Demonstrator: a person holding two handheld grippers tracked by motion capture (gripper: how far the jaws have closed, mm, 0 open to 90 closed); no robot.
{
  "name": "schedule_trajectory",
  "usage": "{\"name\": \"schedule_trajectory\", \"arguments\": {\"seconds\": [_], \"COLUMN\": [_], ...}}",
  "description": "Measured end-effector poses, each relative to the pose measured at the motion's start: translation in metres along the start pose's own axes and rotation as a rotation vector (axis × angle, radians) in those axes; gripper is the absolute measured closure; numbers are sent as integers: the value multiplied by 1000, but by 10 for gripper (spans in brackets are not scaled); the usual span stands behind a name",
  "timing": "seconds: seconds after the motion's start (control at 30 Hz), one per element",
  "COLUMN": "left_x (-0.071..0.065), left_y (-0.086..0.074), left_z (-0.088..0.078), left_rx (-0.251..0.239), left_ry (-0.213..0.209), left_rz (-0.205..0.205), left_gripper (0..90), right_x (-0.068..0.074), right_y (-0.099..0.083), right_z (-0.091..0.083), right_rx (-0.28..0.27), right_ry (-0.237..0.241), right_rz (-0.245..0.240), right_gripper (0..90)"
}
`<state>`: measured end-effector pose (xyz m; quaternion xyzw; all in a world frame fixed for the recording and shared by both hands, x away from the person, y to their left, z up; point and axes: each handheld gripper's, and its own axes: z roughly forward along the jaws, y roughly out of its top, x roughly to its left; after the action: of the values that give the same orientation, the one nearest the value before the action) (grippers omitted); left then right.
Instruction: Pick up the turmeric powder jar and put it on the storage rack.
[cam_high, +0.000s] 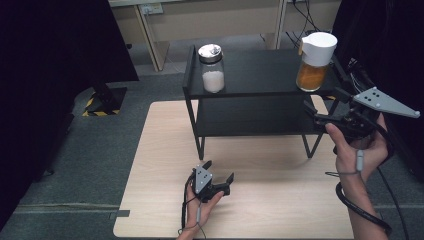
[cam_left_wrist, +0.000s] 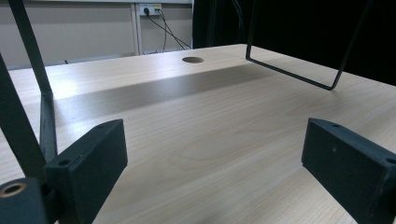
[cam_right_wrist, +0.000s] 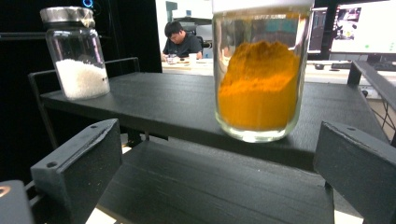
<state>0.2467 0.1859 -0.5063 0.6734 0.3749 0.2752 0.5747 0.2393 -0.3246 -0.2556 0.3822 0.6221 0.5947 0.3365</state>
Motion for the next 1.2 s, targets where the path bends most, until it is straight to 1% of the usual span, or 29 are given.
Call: {"name": "schedule_trajectory", "arguments": {"seconds": [0.23,0.4,0.47,0.6,1.07,1.13,1.2], "left_x": [0,-1,0,0,0,0,0], "left_y": [0,0,0,0,0,0,0], "left_z": [0,0,0,0,0,0,0], "left_rx": [1,0,0,0,-1,0,0], "left_ry": [1,1,1,1,1,0,0], "left_rz": [1,4,3,2,2,3,4], "left_gripper": [63,63,63,63,62,62,62], "right_x": [-1,-1,-3,-4,-6,-6,-5], "right_y": [-10,-18,-22,-30,-58,-62,-65], "right_z": [-4,-8,-9,-11,-18,-19,-19], "right_rx": [11,6,9,13,17,21,27], "right_ry": [4,8,20,23,31,36,35], "right_rz": [3,5,21,30,45,54,50], "right_gripper": [16,16,16,16,16,15,15]}}
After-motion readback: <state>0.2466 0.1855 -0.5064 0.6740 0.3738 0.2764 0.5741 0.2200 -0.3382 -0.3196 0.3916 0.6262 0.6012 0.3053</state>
